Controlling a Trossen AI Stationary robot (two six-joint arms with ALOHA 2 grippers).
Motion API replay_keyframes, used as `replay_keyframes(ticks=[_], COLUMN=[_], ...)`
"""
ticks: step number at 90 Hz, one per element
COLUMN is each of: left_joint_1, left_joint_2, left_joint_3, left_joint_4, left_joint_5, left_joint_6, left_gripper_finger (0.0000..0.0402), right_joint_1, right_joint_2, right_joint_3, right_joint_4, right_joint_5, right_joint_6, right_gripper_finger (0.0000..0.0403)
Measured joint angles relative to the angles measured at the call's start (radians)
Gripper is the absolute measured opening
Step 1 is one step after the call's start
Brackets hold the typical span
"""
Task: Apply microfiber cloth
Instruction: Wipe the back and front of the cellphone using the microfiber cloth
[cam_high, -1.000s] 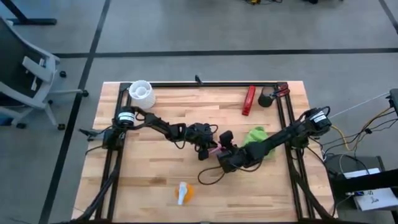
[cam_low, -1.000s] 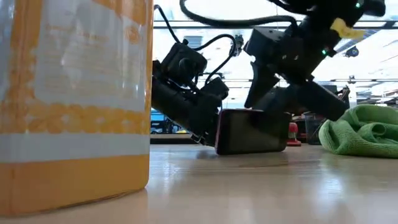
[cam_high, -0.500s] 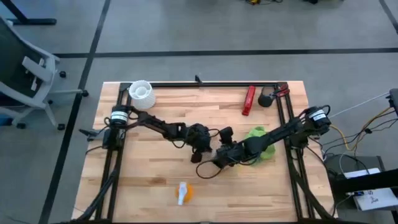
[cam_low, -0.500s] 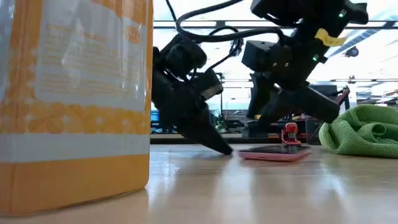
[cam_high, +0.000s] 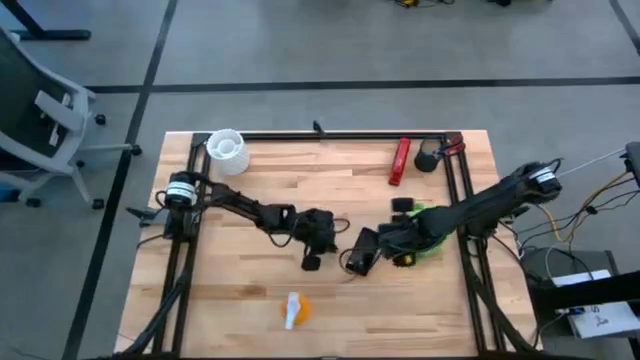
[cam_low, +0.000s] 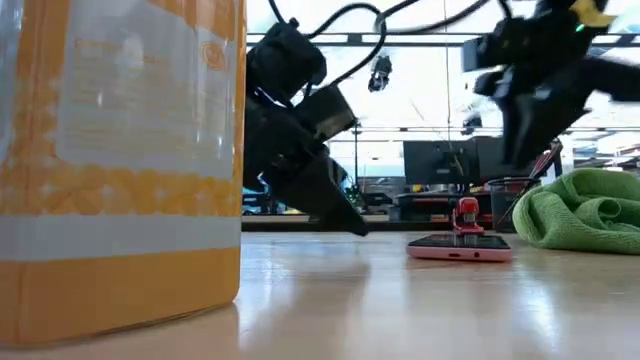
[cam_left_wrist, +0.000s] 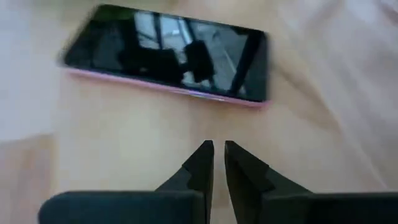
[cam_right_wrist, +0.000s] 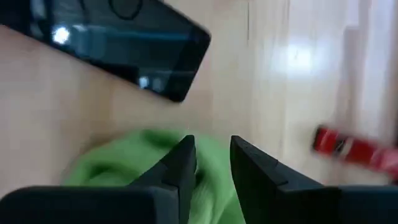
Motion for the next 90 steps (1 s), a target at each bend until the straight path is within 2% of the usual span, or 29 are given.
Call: replay_keyframes(ticks=[6,22,36,49,61,76,90], left_joint_1=[-0.030,-0.104,-0.135,-0.135,-0.135,-0.135,-0.136], left_joint_2=[-0.002,-0.002,0.022,0.082,0.110,0.122,0.121], left_joint_3=[0.001,0.002,0.004,0.004,0.013,0.014,0.014], left_joint_4=[0.018,0.116,0.244,0.305,0.319,0.313,0.316], left_joint_5=[-0.017,-0.113,-0.174,-0.182,-0.212,-0.212,-0.213], left_joint_6=[0.000,-0.004,-0.021,-0.052,-0.053,-0.083,-0.084], left_gripper_finger=[0.0023,0.0022,0.0022,0.0022,0.0022,0.0022,0.0022], right_joint_1=[0.000,-0.001,-0.001,-0.001,-0.001,-0.001,0.000], right_joint_2=[-0.062,-0.165,-0.177,-0.162,-0.146,-0.142,-0.147], right_joint_3=[-0.027,-0.127,-0.234,-0.333,-0.392,-0.390,-0.291], right_joint_4=[-0.010,-0.023,0.000,0.120,0.198,0.207,0.211], right_joint_5=[-0.030,-0.027,-0.023,0.002,0.024,0.045,0.067], right_joint_6=[0.047,0.137,0.205,0.252,0.288,0.261,0.164], right_gripper_finger=[0.0095,0.0142,0.0175,0.0181,0.0142,0.0020,0.0007])
